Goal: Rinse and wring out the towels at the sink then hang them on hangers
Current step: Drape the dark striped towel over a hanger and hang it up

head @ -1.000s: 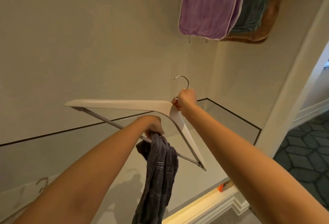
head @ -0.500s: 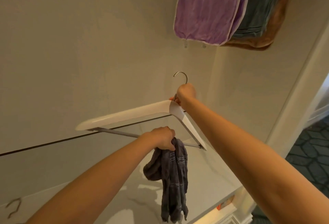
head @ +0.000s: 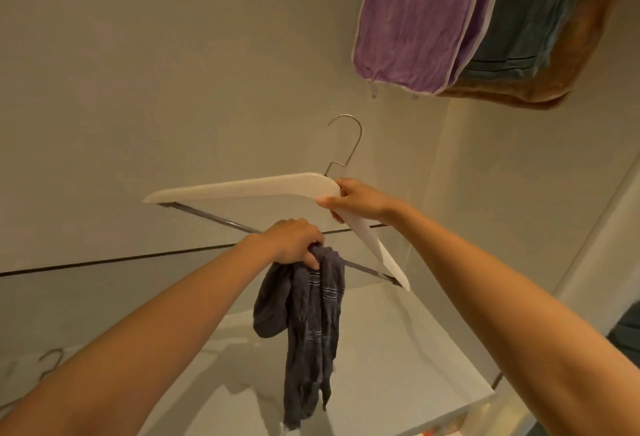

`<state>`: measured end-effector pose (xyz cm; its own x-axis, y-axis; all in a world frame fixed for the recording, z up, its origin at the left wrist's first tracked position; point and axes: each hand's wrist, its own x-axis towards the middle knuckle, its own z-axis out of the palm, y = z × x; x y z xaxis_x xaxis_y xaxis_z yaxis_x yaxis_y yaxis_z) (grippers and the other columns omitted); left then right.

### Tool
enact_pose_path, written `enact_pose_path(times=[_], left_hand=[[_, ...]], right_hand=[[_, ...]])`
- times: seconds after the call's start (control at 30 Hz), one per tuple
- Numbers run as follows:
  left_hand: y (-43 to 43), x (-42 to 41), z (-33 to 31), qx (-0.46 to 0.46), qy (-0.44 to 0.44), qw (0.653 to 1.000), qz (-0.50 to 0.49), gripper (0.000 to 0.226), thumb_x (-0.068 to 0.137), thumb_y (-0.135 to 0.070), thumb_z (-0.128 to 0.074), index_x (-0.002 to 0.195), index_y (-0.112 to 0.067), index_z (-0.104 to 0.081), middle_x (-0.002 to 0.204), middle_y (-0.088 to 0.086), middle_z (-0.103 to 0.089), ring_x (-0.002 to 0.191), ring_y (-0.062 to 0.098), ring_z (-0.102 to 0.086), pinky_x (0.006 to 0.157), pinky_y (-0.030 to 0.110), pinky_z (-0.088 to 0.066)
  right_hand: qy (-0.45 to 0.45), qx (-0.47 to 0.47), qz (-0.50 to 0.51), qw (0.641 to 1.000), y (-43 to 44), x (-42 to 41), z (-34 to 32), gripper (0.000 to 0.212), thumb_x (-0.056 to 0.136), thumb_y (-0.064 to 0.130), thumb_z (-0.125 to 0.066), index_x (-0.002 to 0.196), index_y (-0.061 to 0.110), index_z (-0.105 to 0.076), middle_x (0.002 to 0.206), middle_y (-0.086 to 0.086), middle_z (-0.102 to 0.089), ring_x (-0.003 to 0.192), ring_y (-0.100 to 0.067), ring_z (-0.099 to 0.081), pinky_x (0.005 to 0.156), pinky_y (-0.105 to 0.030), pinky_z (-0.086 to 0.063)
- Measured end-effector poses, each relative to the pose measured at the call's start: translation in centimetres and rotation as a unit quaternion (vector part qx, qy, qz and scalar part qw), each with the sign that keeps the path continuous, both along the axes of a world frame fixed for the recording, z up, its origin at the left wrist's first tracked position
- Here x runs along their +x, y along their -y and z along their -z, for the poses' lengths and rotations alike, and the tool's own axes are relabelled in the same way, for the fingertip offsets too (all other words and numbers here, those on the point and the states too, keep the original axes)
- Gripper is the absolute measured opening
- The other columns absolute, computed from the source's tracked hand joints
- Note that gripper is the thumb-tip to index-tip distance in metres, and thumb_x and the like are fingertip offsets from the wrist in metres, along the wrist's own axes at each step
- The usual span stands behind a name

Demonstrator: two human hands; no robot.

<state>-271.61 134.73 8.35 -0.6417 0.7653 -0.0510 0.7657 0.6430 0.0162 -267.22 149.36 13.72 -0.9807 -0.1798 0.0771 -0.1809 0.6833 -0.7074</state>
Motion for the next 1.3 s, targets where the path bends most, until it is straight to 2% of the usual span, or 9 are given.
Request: enact_pose_path(times=[0.27,0.37,0.47,0.67,0.77,1.0,1.07,1.17,1.3], left_hand=[[0.0,3.5,1.1,0.216,-0.183,0.934,-0.218,0.061,0.074,-0.030,-0.073,0.121,-0.009,-0.041,0.124,0.009,-0.041,0.115,0.027,-0.040,0.092,0.034,-0.034],[0.2,5.0,2.3,0.347,-0.036,0.862,-0.368,0.043,0.079,-0.035,-0.069,0.101,-0.005,-0.047,0.107,0.015,-0.053,0.102,0.034,-0.052,0.075,0.036,-0.039],[0.2,5.5,4.3,0.385,0.101,0.851,-0.343,0.030,0.091,-0.032,-0.055,0.071,-0.011,-0.046,0.088,0.023,-0.060,0.093,0.035,-0.059,0.067,0.032,-0.032],[-0.3,7.8,3.7,0.507,0.117,0.798,-0.304,0.031,0.096,-0.014,-0.039,0.067,-0.013,-0.050,0.075,0.012,-0.052,0.076,0.022,-0.050,0.076,0.042,-0.046],[-1.3,9.1,1.0,0.503,0.100,0.803,-0.302,0.036,0.097,-0.019,-0.042,0.061,-0.017,-0.041,0.062,0.002,-0.042,0.063,0.017,-0.039,0.059,0.030,-0.031],[0.2,9.2,-3.7,0.681,0.323,0.548,-0.363,0.027,0.093,-0.011,-0.038,0.066,-0.013,-0.042,0.051,0.002,-0.048,0.045,0.013,-0.048,0.045,0.019,-0.040],[1.0,8.8,-4.5,0.653,0.316,0.575,-0.378,0.022,0.091,-0.009,-0.040,0.069,-0.011,-0.045,0.047,0.001,-0.049,0.040,0.010,-0.049,0.040,0.015,-0.039],[2.2,7.6,-4.1,0.572,0.192,0.674,-0.427,0.019,0.088,-0.009,-0.050,0.101,0.001,-0.059,0.087,0.015,-0.063,0.082,0.029,-0.063,0.066,0.031,-0.052],[4.3,7.4,-2.8,0.529,0.075,0.690,-0.488,0.036,0.084,-0.019,-0.063,0.113,0.002,-0.062,0.115,0.019,-0.064,0.105,0.034,-0.060,0.086,0.035,-0.049]], right_hand=[[-0.036,-0.241,0.096,0.965,-1.4,1.1,1.5,0.013,0.098,0.021,-0.043,0.102,0.009,-0.045,0.065,-0.007,-0.042,0.048,-0.016,-0.038,0.039,-0.021,-0.034],[-0.006,-0.320,0.099,0.942,-2.0,2.0,1.1,0.013,0.099,0.021,-0.041,0.099,0.009,-0.046,0.063,-0.006,-0.038,0.048,-0.015,-0.035,0.038,-0.018,-0.031],[0.007,-0.361,0.108,0.926,-2.3,2.4,0.8,0.012,0.099,0.021,-0.042,0.095,0.011,-0.046,0.062,-0.005,-0.036,0.046,-0.015,-0.032,0.036,-0.014,-0.029],[0.005,-0.300,0.112,0.947,-4.3,5.1,1.1,0.011,0.097,0.024,-0.045,0.090,0.017,-0.050,0.061,-0.006,-0.038,0.044,-0.015,-0.033,0.037,-0.014,-0.029],[-0.014,-0.218,0.098,0.971,-4.5,6.6,0.9,0.016,0.095,0.024,-0.047,0.106,0.012,-0.051,0.063,-0.007,-0.043,0.046,-0.015,-0.036,0.037,-0.017,-0.032],[0.023,-0.163,0.047,0.985,-4.8,8.9,-1.0,0.015,0.096,0.023,-0.046,0.099,0.008,-0.050,0.062,-0.007,-0.041,0.047,-0.015,-0.033,0.039,-0.019,-0.028],[0.024,-0.161,0.045,0.986,-4.8,9.2,-1.3,0.015,0.096,0.022,-0.045,0.100,0.009,-0.050,0.062,-0.007,-0.041,0.048,-0.015,-0.032,0.041,-0.021,-0.027],[0.025,-0.170,0.052,0.984,-4.9,9.3,-1.2,0.013,0.096,0.022,-0.045,0.088,0.014,-0.051,0.060,-0.007,-0.040,0.046,-0.014,-0.031,0.042,-0.021,-0.025],[0.031,-0.175,0.064,0.982,-5.6,9.2,-0.8,0.015,0.095,0.023,-0.046,0.083,0.016,-0.052,0.057,-0.005,-0.039,0.041,-0.013,-0.031,0.040,-0.018,-0.025]])
